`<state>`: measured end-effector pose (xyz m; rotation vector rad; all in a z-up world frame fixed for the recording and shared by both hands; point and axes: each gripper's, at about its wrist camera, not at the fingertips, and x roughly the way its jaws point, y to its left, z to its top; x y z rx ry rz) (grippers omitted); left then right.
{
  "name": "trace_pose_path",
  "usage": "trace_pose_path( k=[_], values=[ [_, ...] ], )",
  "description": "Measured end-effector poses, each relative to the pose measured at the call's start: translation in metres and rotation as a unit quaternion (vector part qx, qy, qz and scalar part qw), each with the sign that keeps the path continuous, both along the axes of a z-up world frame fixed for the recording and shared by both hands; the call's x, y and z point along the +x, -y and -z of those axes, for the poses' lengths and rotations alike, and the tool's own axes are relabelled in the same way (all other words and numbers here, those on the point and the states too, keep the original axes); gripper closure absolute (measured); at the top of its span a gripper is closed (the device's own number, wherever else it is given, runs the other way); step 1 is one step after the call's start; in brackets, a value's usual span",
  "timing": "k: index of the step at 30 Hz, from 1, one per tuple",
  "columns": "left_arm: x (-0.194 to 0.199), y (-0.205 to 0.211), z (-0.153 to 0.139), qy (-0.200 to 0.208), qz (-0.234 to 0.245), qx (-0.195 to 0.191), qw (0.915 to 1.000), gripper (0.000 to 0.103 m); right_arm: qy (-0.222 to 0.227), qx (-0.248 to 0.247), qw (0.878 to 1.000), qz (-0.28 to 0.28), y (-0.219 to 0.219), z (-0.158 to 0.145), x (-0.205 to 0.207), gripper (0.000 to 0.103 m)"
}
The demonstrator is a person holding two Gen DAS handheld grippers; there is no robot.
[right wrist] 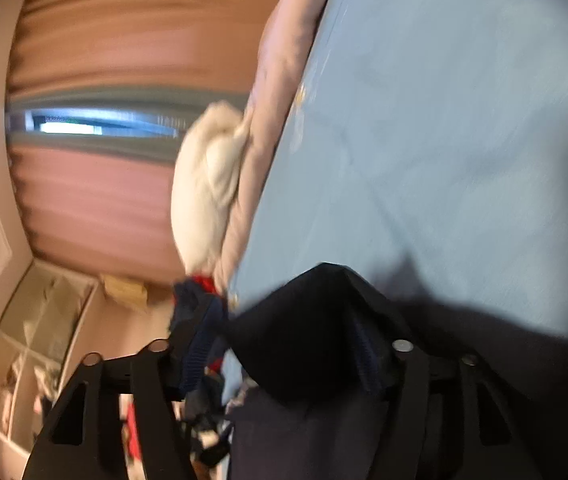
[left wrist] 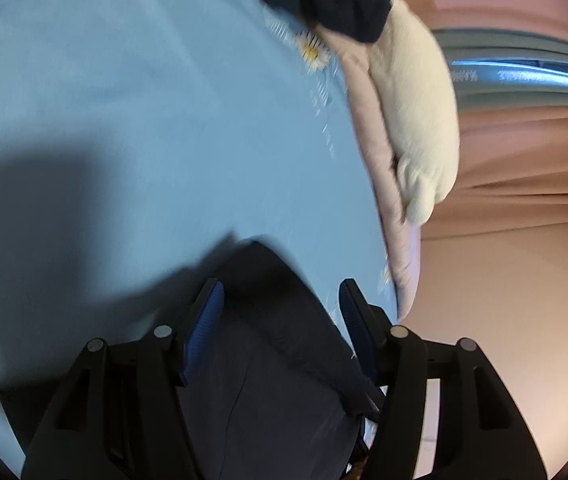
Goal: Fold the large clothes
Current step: 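Lower the hem onto the jacket, open both tools and smooth it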
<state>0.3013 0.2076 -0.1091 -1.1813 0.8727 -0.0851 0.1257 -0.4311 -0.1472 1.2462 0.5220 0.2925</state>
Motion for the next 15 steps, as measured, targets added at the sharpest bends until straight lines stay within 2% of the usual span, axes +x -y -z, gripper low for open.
trace_pose_path(
  k=[2, 4, 8, 11, 13, 15],
  values=[
    [-0.002, -0.002, -0.006, -0.003, -0.002, 0.023, 0.9997, 0.043, -0.006, 0.004, 1.000, 0.018, 0.008, 0.001, -0.010, 0.037],
    [-0.010, 0.001, -0.013, 0.002, 0.017, 0.042, 0.9990, 0.043, -0.005, -0.002, 1.000, 0.019, 0.011, -0.001, -0.016, 0.037],
    [-0.030, 0.016, -0.026, -0.004, 0.055, 0.123, 0.9908, 0.043, -0.002, -0.047, 0.999, 0.014, 0.008, -0.019, -0.032, 0.036],
    [-0.052, 0.030, -0.033, 0.000, 0.091, 0.182, 0.9791, 0.042, 0.006, -0.094, 0.996, 0.001, -0.001, -0.038, -0.045, 0.036],
    [-0.069, 0.040, -0.036, 0.003, 0.117, 0.225, 0.9672, 0.040, 0.006, -0.150, 0.989, -0.008, -0.012, -0.051, -0.055, 0.036],
    [-0.092, 0.052, -0.040, 0.011, 0.142, 0.271, 0.9519, 0.039, 0.000, -0.205, 0.978, -0.020, -0.022, -0.059, -0.068, 0.036]
  ],
)
